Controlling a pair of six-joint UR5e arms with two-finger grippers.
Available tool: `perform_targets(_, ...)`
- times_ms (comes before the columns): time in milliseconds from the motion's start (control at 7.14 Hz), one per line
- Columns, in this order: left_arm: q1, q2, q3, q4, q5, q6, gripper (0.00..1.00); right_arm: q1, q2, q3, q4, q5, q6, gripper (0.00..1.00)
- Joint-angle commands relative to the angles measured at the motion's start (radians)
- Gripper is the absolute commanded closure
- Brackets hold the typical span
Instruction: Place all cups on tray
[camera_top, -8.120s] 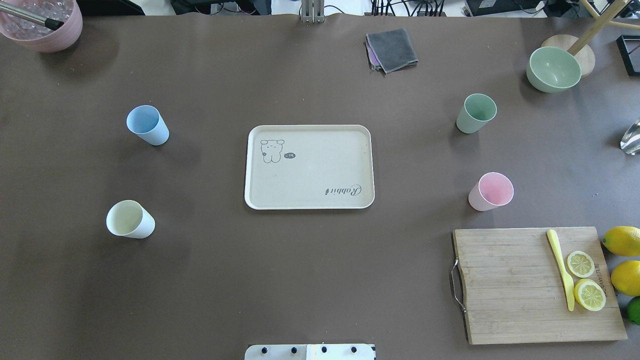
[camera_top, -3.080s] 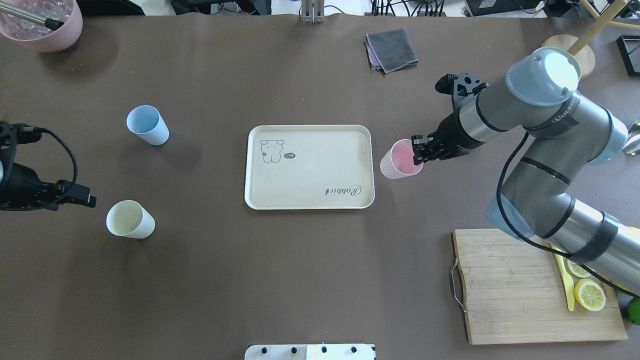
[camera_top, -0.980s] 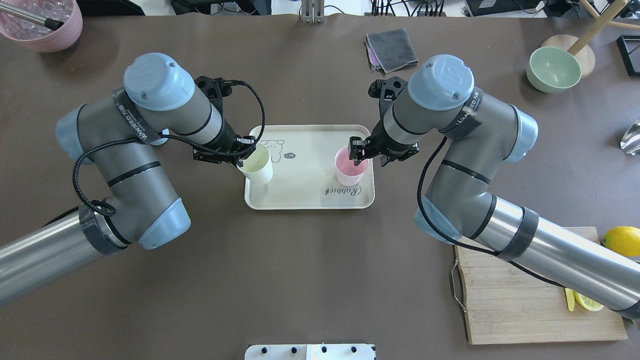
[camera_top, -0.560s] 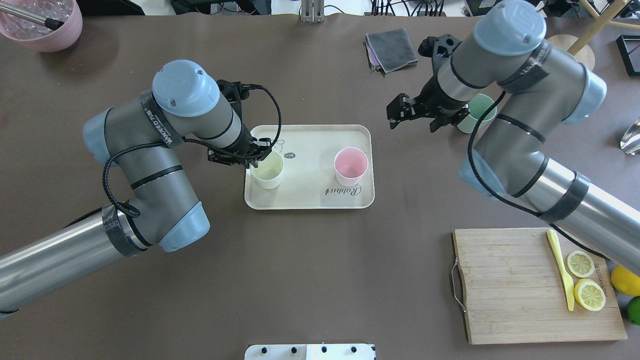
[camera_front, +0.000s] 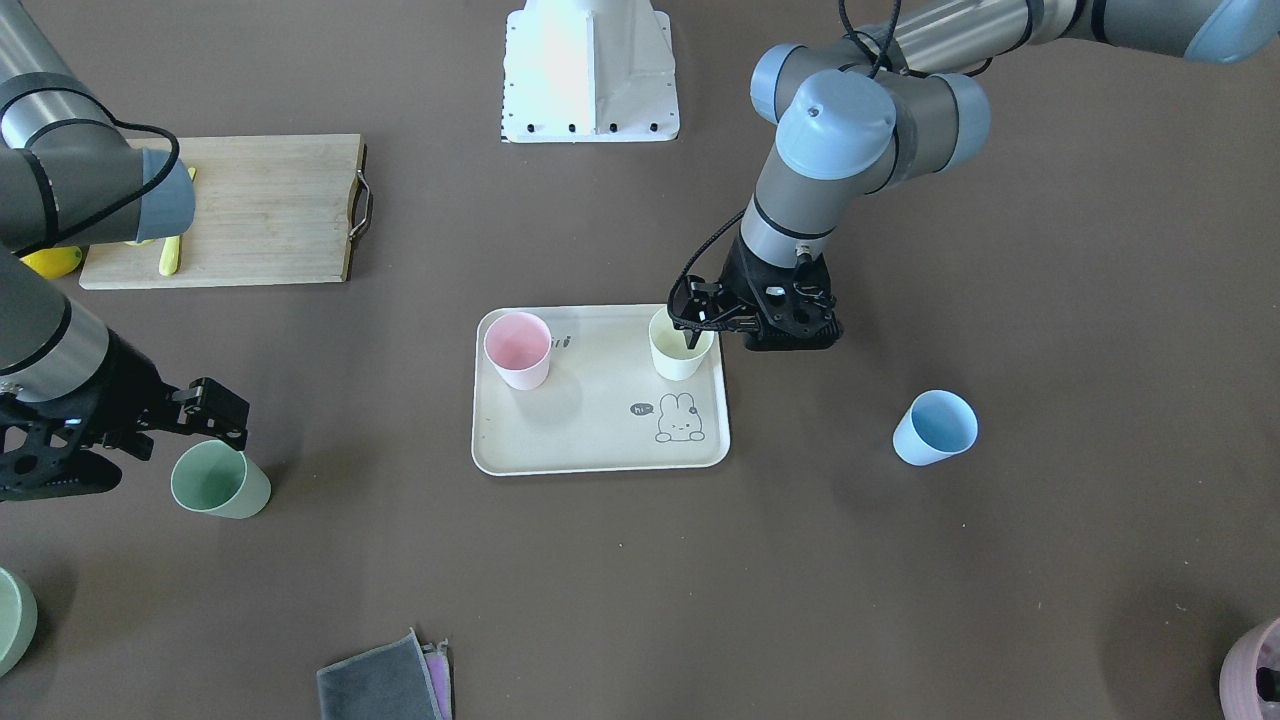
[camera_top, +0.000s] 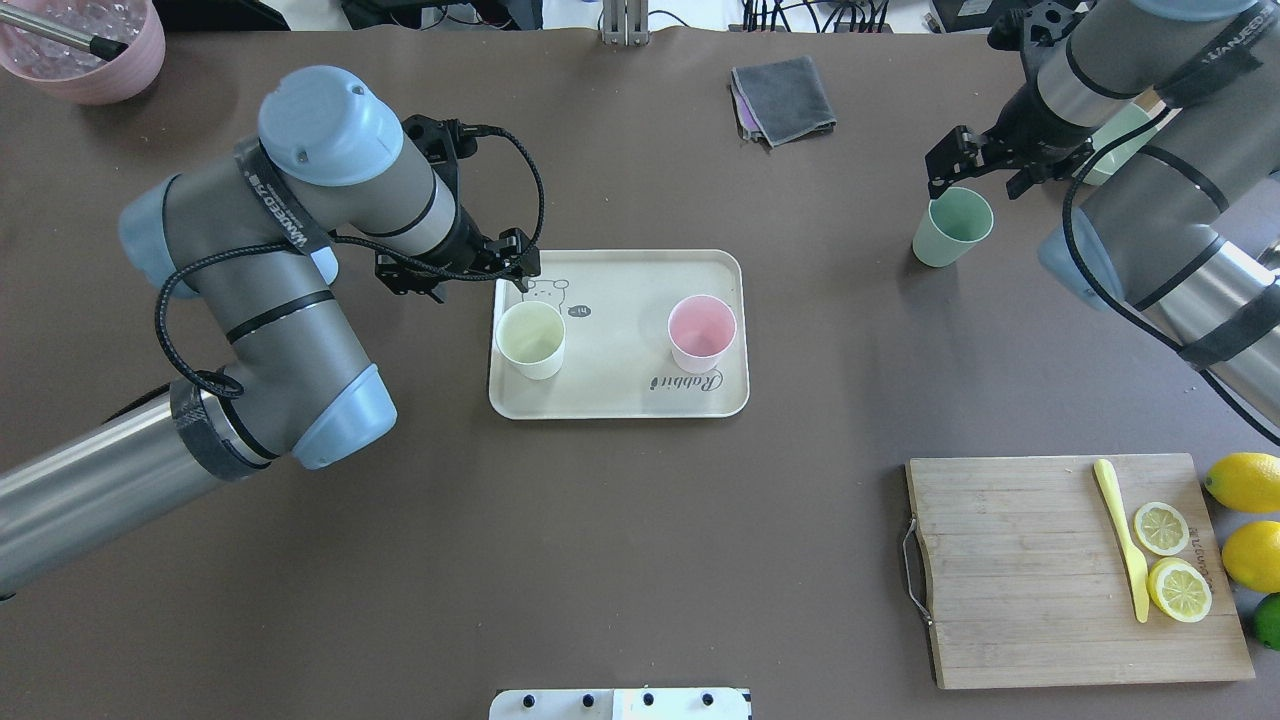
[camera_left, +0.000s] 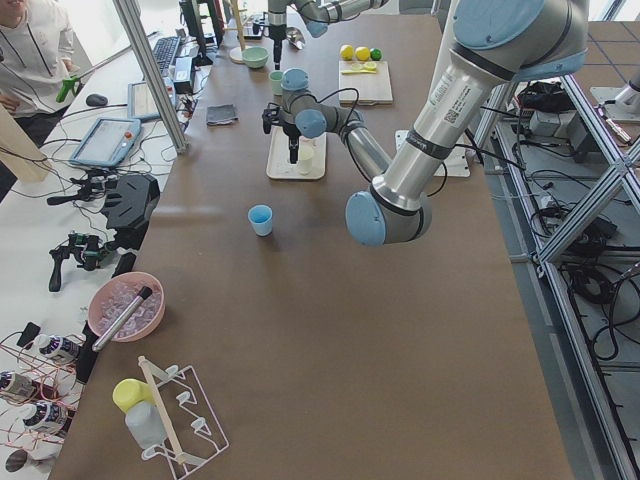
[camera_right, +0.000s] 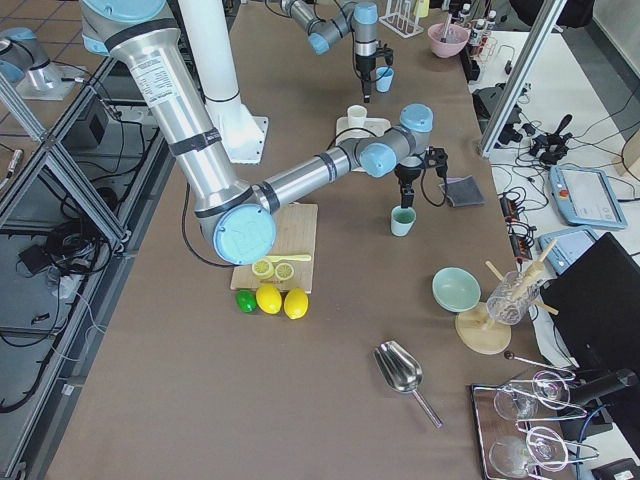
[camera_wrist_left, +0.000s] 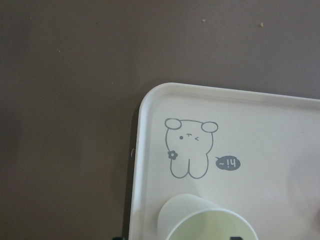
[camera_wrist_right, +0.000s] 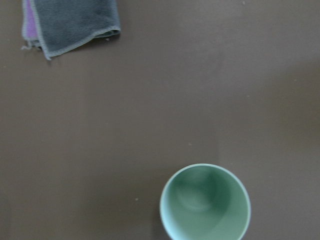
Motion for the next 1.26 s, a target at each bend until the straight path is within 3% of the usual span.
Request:
perform_targets(0, -0.099, 0.036, -0.022, 0.046, -0.039, 0.152, 0.02, 0.02, -0.004, -0.092, 0.004, 0.007, -0.059, 0.0)
perform_targets(420, -0.104, 0.043, -0.019, 0.046, -0.034, 0.175, 0.02, 0.013, -0.002, -0.149, 0.006, 0.005, -0.048, 0.04)
perform_targets(560, -0.109, 0.044, -0.02, 0.046, -0.034, 0.18, 0.02, 0.001, -0.004, -0.149, 0.006, 0.007, -0.033, 0.25)
perform_targets(700, -0.13, 0.072, -0.019, 0.044, -0.036, 0.239, 0.02, -0.004, -0.003, -0.146, 0.006, 0.008, -0.021, 0.99)
perform_targets(1120, -0.248, 0.193, -0.014, 0.029, -0.043, 0.508, 0.02, -0.015, 0.023, -0.148, 0.0, 0.042, -0.01, 1.0)
